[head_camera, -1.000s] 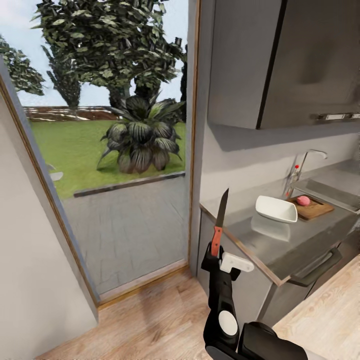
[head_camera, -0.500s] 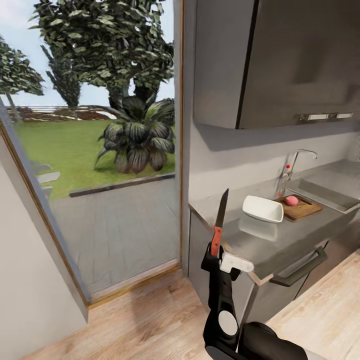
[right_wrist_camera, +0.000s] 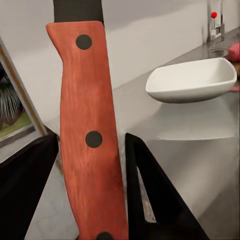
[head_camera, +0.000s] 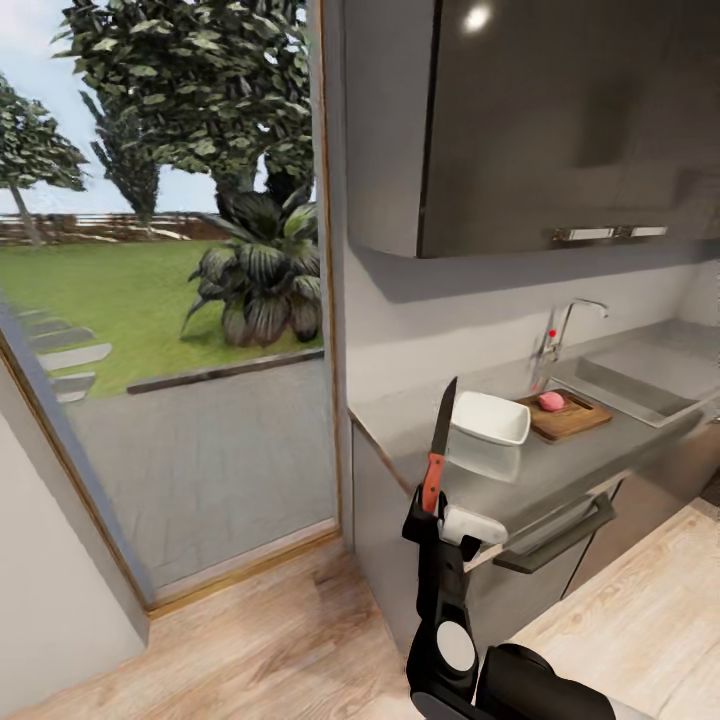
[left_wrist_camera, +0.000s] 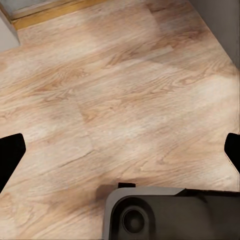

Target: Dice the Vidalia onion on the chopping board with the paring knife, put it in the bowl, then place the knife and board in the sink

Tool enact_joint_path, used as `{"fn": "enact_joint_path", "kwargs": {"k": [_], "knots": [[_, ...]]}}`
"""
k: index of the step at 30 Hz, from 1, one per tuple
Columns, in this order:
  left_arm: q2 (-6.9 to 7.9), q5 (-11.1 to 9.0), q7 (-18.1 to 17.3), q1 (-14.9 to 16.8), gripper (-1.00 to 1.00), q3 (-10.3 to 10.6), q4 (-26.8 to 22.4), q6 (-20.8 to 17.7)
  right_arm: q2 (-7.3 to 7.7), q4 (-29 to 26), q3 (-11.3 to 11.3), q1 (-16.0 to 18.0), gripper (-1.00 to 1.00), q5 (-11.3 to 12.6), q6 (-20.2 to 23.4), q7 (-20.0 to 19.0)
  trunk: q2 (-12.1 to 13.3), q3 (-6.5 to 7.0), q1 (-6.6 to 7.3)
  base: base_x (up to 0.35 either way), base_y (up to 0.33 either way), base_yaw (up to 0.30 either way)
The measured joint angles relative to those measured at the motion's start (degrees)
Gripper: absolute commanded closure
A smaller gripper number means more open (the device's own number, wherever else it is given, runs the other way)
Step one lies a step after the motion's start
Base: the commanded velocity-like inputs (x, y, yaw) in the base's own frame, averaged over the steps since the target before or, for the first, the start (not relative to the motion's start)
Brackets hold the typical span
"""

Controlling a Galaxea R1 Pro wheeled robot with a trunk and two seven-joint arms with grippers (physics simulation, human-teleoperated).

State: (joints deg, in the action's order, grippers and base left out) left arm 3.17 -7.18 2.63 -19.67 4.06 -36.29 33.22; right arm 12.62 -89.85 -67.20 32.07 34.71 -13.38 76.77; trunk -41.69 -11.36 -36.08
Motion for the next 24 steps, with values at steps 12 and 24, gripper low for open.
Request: {"fn": "enact_joint_path", "kwargs": {"k": [12,24], "knots": [[-0.04,0.0,0.0,0.0,-1.0,0.0,0.1,0.0,-0.07,0.0,-0.1,0.0,1.0,-0.1,0.0,-0.1,0.0,0.0,0.0,0.0,-0.304,0.0],[-0.09,0.0,0.0,0.0,-1.0,0.0,0.1,0.0,-0.09,0.1,-0.1,0.0,1.0,-0.1,0.0,-0.1,0.0,0.0,0.0,0.0,-0.304,0.0]]}}
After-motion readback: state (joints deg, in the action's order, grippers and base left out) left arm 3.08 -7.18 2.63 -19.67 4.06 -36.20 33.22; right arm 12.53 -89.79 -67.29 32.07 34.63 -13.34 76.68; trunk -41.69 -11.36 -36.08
